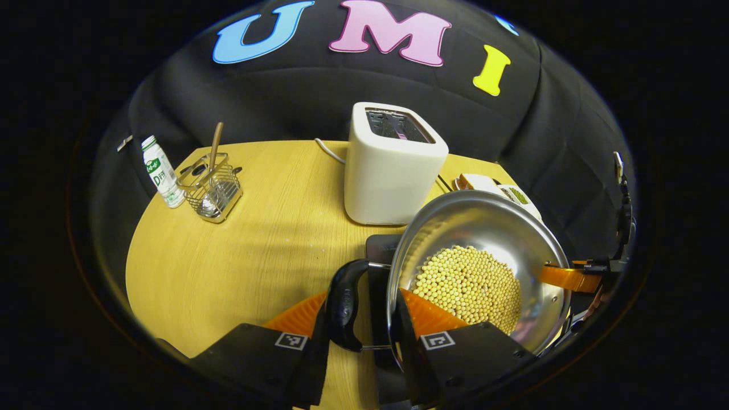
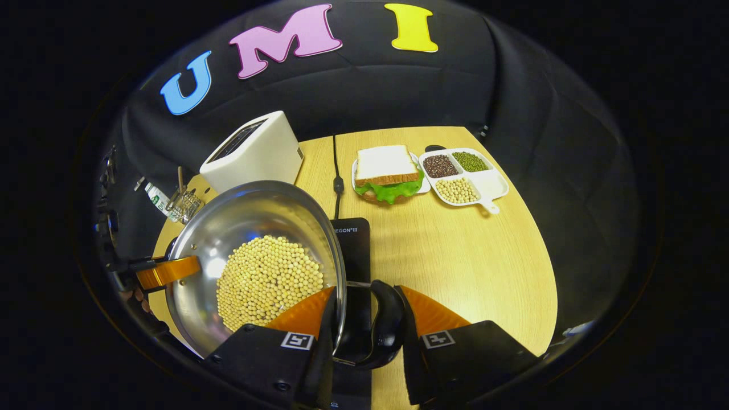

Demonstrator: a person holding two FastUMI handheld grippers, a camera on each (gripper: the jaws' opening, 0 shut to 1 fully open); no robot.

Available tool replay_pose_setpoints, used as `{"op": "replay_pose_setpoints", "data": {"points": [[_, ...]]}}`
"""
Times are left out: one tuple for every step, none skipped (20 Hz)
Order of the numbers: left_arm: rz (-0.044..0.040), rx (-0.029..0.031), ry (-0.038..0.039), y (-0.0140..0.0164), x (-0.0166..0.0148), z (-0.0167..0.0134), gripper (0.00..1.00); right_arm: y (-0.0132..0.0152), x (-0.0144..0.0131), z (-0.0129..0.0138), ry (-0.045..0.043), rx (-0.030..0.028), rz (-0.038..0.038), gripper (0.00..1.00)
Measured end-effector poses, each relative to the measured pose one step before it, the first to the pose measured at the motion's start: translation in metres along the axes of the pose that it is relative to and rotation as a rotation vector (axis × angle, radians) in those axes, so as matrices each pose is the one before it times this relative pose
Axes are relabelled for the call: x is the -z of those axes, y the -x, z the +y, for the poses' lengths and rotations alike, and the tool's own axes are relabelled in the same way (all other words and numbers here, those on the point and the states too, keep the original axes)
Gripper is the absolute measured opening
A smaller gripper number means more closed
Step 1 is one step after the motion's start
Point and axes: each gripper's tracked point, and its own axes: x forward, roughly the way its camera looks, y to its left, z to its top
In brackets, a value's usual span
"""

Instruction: First push the handle of the pot to place it horizontally, then grasp the pot with both hands and set it on the induction cooktop.

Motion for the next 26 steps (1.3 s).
{"op": "replay_pose_setpoints", "data": {"points": [[-0.00238,0.00277,0.00404,-0.00039,-0.00085,-0.00068,0.58,0.00031,0.00045,-0.00025,-0.00092,0.00054,-0.00284,0.50],[-0.00107,0.00140,0.00663,-0.00012,0.00011,0.00049,0.58,0.00055,-0.00051,0.00043,-0.00113,0.00029,-0.00378,0.50],[-0.00130,0.00047,0.00460,-0.00026,0.00008,0.00052,0.58,-0.00070,-0.00046,-0.00044,-0.00240,0.00102,-0.00359,0.54],[-0.00073,0.00124,0.00337,-0.00052,-0.00050,-0.00017,0.58,-0.00042,-0.00039,-0.00016,-0.00077,0.00021,-0.00123,0.50],[0.00133,0.00170,0.00187,0.00052,0.00018,-0.00034,0.58,0.00039,0.00001,0.00020,-0.00129,-0.00107,-0.00160,0.54],[0.00028,0.00351,0.00156,0.00074,0.00079,-0.00032,0.58,-0.00154,0.00106,0.00002,-0.00071,-0.00016,0.00112,0.51],[0.00251,0.00101,-0.00305,-0.00005,-0.00037,-0.00029,0.58,0.00178,0.00092,-0.00134,-0.00101,0.00231,0.00013,0.57],[0.00121,-0.00106,-0.00613,-0.00053,-0.00010,0.00028,0.59,0.00162,0.00024,-0.00074,0.00351,0.00377,-0.00407,0.59],[-0.00605,-0.00366,0.00020,0.00122,-0.00123,-0.00009,0.62,0.00335,-0.00160,0.00039,0.00517,0.00381,-0.01403,0.61],[-0.01279,-0.00947,-0.00002,0.00167,-0.00156,0.00133,0.62,0.00111,-0.00249,0.00065,0.00230,-0.00205,-0.01429,0.64],[-0.01324,-0.00262,0.00131,0.00278,-0.00306,-0.00009,0.72,0.00324,-0.00077,0.00126,-0.00121,-0.00335,-0.00829,0.63],[-0.01131,-0.00178,0.00090,0.00175,-0.00201,-0.00074,0.79,0.00253,-0.00011,-0.00161,0.00003,0.00442,-0.00086,0.80],[0.00057,0.00024,-0.00375,0.00325,0.00013,0.00063,0.93,0.00256,0.00154,-0.00176,-0.00153,0.00487,-0.00286,0.95],[-0.00259,-0.00588,-0.00397,0.00155,0.00081,0.00111,0.97,0.00282,-0.00094,-0.00251,-0.00314,0.01149,-0.00772,1.00],[-0.00568,-0.00163,-0.00405,0.00347,-0.00028,0.00059,0.96,0.00106,-0.00147,-0.00290,-0.00374,0.00956,-0.01230,0.99],[-0.00713,-0.00328,-0.00288,0.00372,-0.00142,0.00047,0.96,0.00390,-0.00394,-0.00158,-0.00494,0.00929,-0.01789,0.99],[-0.01568,-0.00513,-0.00344,0.00551,-0.00299,0.00120,0.96,0.00612,-0.00408,-0.00038,-0.00734,0.00515,-0.02104,0.99],[-0.01410,-0.00458,-0.00349,0.00554,-0.00371,0.00080,0.96,0.00605,-0.00584,0.00069,-0.00702,0.00176,-0.02306,0.99],[-0.01763,-0.00359,-0.00323,0.00784,-0.00213,0.00084,0.95,0.00878,-0.00625,0.00219,-0.00679,-0.00031,-0.02536,0.99],[-0.02059,0.00165,-0.00225,0.00867,-0.00417,-0.00118,0.96,0.01003,-0.00783,0.00252,-0.00092,-0.00126,-0.03057,0.99],[-0.02260,0.00098,0.00020,0.00868,-0.00368,-0.00057,0.96,0.00976,-0.00971,0.00281,0.00292,0.00060,-0.03977,0.99],[-0.02797,0.00283,0.00317,0.01026,-0.00612,-0.00087,0.96,0.00955,-0.01005,0.00387,0.00590,-0.00070,-0.04070,0.99],[-0.02561,0.00065,0.00444,0.01057,-0.00576,-0.00112,0.95,0.01075,-0.00877,0.00370,0.00775,-0.00173,-0.03866,0.99],[-0.02782,0.00113,0.00306,0.01128,-0.00547,-0.00113,0.95,0.00993,-0.00878,0.00464,0.01115,-0.00302,-0.03406,0.98],[-0.02820,-0.00014,-0.00006,0.01118,-0.00711,-0.00045,0.95,0.01174,-0.00903,0.00441,0.01531,-0.00284,-0.03423,0.99],[-0.03230,-0.00496,-0.00872,0.01060,-0.00720,0.00051,0.95,0.01042,-0.00996,0.00333,0.01793,-0.00108,-0.03558,0.99]]}}
